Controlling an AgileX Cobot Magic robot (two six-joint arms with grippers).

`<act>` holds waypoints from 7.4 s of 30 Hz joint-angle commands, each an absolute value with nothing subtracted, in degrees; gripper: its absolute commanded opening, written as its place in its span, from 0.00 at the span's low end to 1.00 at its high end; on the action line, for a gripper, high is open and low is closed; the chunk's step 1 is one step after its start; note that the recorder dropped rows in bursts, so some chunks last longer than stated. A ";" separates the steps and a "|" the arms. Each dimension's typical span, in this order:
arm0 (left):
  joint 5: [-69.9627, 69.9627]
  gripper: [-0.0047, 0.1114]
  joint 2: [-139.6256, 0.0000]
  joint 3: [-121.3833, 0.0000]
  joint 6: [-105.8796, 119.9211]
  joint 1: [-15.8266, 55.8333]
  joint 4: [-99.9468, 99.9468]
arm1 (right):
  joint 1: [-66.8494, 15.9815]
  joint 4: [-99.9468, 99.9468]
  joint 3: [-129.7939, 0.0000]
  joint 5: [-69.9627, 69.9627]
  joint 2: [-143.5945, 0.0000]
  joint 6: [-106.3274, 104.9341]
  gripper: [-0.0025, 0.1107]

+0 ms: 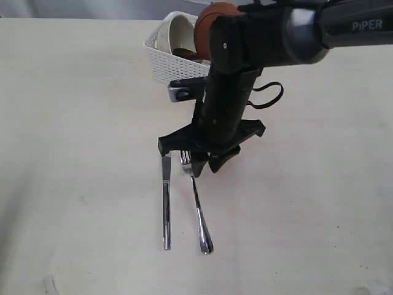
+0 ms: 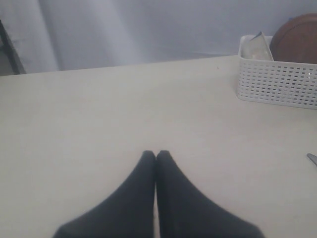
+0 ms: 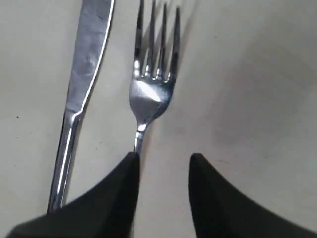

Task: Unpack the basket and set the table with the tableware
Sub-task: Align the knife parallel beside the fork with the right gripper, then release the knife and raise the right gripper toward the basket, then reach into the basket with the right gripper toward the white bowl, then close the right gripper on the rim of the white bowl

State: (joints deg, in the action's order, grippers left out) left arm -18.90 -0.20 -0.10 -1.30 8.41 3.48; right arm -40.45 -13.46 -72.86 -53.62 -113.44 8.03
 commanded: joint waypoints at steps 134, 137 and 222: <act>-18.34 0.04 0.00 0.00 -1.28 8.77 3.21 | -32.58 -11.89 -110.62 -49.93 -130.04 -14.04 0.02; -18.34 0.04 0.00 0.00 -1.28 8.77 3.21 | -34.31 -11.99 -112.33 -51.20 -130.04 -19.24 0.02; -18.34 0.04 0.00 0.00 -1.28 8.77 3.21 | -38.36 -33.08 -113.21 -52.25 -125.02 -35.15 0.45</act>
